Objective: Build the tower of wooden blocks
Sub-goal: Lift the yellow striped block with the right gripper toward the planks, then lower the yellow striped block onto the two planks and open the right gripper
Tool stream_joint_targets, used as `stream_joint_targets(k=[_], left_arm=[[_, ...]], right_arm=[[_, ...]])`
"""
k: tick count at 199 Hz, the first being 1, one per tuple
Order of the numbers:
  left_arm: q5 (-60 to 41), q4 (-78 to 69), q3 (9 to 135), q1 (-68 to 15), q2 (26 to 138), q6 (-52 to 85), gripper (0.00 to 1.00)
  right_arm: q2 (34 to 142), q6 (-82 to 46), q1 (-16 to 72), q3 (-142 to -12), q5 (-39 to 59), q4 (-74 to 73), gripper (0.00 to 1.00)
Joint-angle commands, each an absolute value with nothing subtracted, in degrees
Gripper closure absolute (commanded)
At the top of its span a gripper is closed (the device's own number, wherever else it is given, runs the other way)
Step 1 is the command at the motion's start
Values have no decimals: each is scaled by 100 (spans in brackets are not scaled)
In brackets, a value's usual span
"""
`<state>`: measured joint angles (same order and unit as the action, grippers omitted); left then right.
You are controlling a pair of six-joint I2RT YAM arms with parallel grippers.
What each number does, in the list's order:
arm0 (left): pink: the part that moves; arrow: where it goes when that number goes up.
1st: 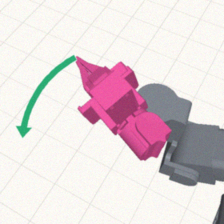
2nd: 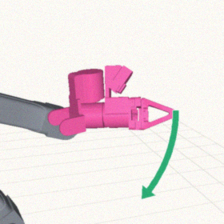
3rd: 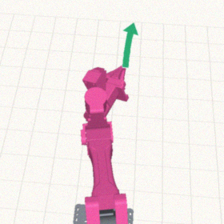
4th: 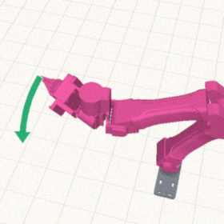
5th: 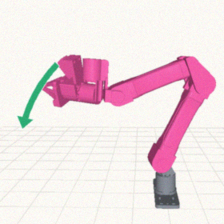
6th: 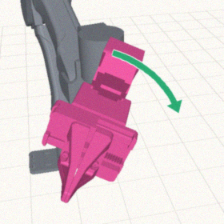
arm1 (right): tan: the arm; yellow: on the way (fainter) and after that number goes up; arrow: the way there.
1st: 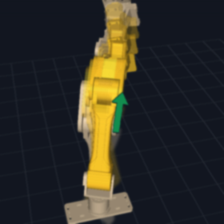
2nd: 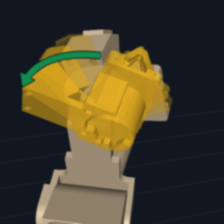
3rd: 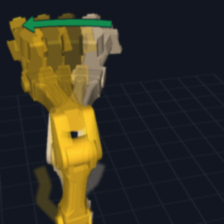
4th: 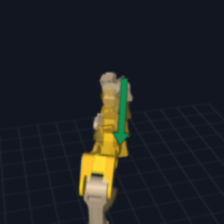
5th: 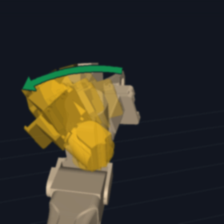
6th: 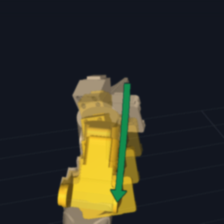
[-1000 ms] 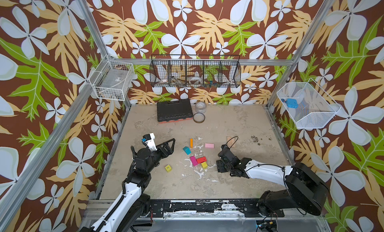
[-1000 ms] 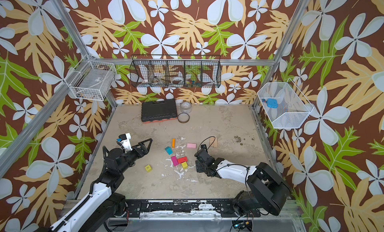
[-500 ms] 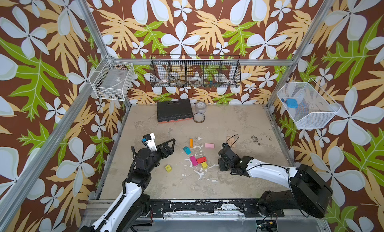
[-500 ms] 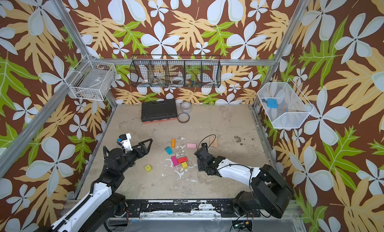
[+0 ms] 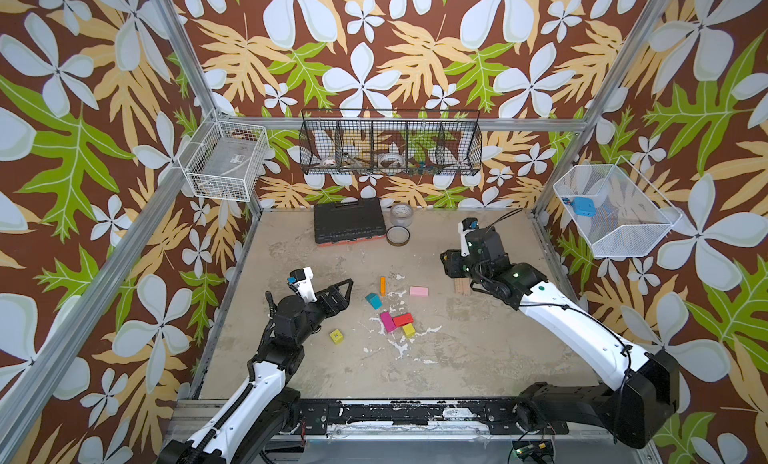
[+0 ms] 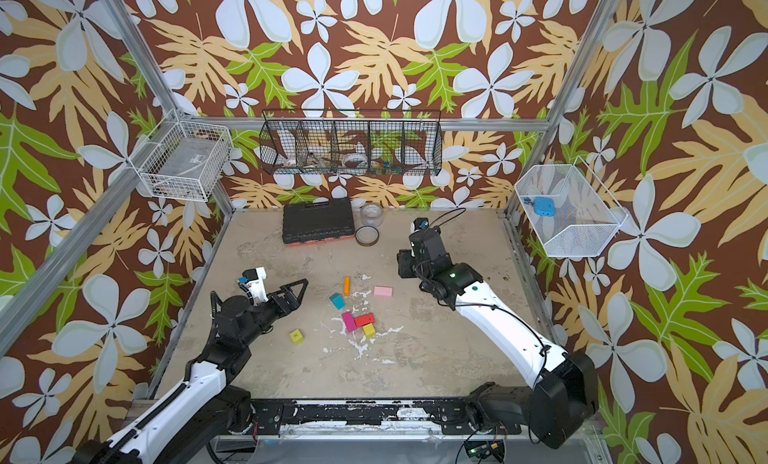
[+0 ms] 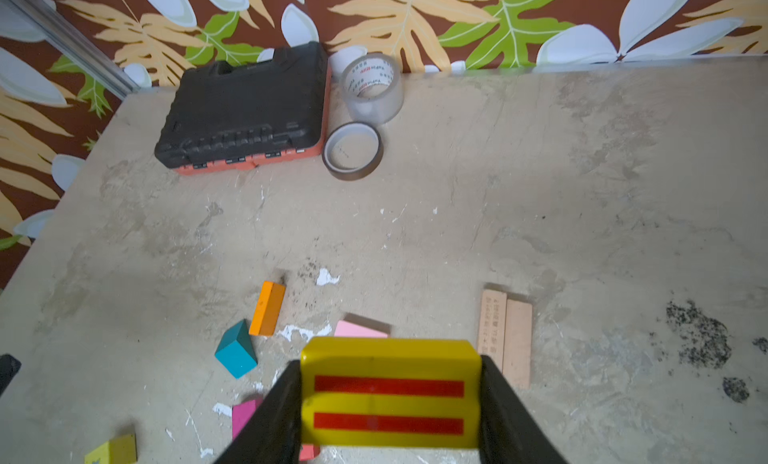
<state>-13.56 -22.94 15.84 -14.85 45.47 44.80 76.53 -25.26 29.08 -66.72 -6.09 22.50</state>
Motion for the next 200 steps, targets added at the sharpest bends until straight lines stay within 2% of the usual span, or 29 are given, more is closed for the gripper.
stream_joint_targets(k=[1, 18, 42, 69, 167, 200], left_arm=[[-1319, -2494, 1549, -1504, 4548, 4497, 0], [-1362, -2568, 1534, -1556, 4618, 4509, 0], [-1313, -2723, 1527, -1721, 4849, 4487, 0], [-1393, -2821, 1650, -1797, 5252, 4413, 0], [-1500, -2840, 1945, -1886, 6019, 4157, 0], [-1560, -2875, 1976, -1889, 6241, 4168, 0]], right_arm=[[7859, -2514, 2751, -6698, -594, 2206, 74], [8001, -2427, 2684, -6398, -913, 2028, 74], [8260, -2452, 2322, -6087, -546, 1969, 79], [8395, -2417, 2037, -5865, -487, 1899, 77], [9723, -2277, 1858, -6288, -615, 1995, 81], [10139, -2328, 1689, -6350, -257, 1872, 82]])
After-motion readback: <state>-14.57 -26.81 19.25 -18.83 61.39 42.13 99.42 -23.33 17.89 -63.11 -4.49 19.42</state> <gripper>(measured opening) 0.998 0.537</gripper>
